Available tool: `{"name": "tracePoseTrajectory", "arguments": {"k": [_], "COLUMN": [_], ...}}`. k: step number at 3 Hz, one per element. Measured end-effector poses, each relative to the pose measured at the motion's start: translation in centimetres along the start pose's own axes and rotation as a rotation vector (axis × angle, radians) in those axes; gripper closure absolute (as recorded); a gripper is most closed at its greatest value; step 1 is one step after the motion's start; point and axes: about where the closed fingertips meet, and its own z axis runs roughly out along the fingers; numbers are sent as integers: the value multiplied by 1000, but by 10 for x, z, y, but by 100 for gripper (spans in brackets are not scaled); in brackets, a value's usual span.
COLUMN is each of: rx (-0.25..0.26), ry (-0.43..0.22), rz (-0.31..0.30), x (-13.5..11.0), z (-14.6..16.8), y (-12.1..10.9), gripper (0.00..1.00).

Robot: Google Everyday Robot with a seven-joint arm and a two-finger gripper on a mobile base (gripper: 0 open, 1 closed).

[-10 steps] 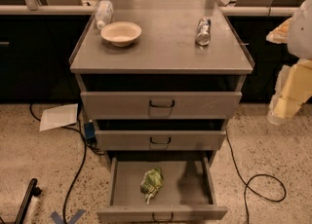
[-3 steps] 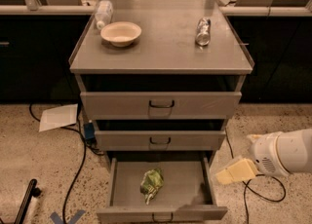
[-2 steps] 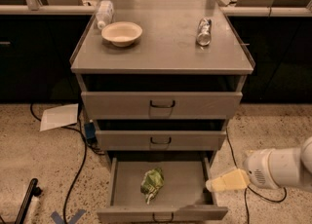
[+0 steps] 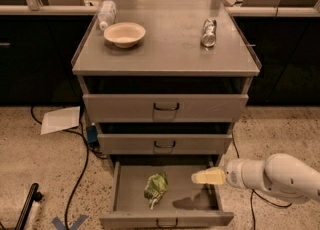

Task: Pick green jalapeno chip bag from bottom drawer and place on counter

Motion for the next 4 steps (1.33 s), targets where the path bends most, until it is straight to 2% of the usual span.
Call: {"name": "tracePoseTrajectory", "arguments": {"k": [1, 2, 3, 4], "rx": [-25, -11, 2, -51], "ry": [7, 7, -99, -181], "rz": [49, 47, 95, 143], "x": [9, 12, 4, -3], "z": [61, 58, 76, 142], "y": [-20, -19, -33, -36], "gripper": [0, 0, 0, 0]}}
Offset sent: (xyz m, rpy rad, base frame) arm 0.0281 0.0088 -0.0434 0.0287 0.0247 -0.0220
